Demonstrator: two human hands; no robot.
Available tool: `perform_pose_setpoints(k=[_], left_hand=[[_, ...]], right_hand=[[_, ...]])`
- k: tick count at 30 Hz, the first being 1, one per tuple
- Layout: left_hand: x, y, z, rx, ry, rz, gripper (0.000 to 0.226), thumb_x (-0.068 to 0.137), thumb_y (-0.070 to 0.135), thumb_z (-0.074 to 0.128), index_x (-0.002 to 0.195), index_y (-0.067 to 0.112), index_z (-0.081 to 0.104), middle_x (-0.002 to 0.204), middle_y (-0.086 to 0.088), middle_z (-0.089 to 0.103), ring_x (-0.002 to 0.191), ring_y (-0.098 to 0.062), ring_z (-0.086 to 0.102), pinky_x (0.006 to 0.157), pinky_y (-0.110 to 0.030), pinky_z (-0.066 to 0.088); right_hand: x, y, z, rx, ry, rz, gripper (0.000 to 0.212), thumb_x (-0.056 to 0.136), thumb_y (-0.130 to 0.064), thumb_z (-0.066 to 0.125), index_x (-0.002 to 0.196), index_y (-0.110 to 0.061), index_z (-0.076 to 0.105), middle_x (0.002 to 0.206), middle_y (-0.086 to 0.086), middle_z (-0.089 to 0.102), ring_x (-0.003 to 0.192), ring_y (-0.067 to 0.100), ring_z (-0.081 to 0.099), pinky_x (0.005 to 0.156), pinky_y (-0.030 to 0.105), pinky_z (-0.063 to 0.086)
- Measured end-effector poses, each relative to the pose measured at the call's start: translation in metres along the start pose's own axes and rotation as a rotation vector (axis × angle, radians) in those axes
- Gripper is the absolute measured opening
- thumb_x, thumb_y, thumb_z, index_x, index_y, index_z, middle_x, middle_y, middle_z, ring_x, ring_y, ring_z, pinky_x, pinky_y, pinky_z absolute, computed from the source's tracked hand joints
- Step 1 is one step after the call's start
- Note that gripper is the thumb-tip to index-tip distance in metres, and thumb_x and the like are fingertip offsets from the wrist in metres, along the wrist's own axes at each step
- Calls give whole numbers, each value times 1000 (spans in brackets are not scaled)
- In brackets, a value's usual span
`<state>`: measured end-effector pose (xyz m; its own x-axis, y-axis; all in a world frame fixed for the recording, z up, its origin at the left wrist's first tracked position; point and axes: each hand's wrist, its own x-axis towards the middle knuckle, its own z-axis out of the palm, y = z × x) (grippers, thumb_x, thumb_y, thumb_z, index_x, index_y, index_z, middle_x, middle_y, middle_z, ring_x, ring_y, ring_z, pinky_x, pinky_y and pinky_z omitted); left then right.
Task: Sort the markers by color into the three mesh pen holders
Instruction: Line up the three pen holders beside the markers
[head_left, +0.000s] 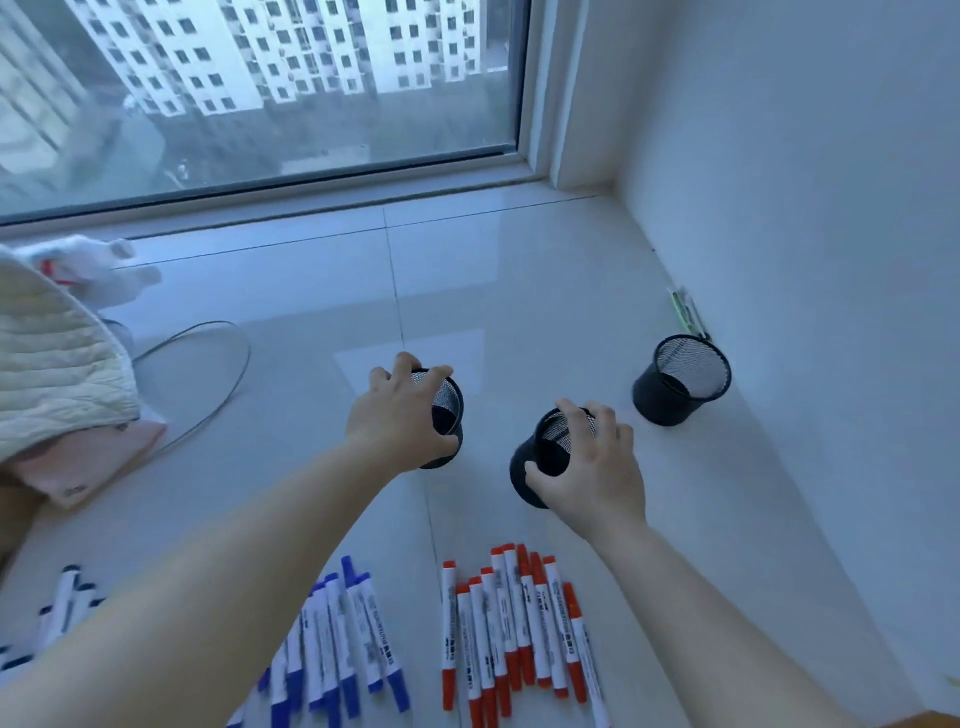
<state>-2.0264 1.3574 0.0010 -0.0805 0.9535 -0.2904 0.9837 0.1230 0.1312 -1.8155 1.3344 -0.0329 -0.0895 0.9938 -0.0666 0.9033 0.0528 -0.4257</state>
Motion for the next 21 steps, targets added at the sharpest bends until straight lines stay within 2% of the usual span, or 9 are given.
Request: perform_pose_setpoints(k=[9,21], left_hand=[[-39,-130,9,6,-18,-173,79,70,52,64,137,39,26,136,1,27,119,-27,33,69,-32,38],[-49,-180,23,-80,-3,-232,80,70,52,66,139,38,26,137,-1,27,119,-29,33,75,-35,44]], right_hand=[[12,-116,57,-15,-102,-221,72,72,-47,62,136,-28,35,137,0,35,116,27,36,85,38,48],[25,-152,98,-136,-137,-261,75,69,-45,65,137,-26,38,136,4,38,112,31,38,83,38,46]])
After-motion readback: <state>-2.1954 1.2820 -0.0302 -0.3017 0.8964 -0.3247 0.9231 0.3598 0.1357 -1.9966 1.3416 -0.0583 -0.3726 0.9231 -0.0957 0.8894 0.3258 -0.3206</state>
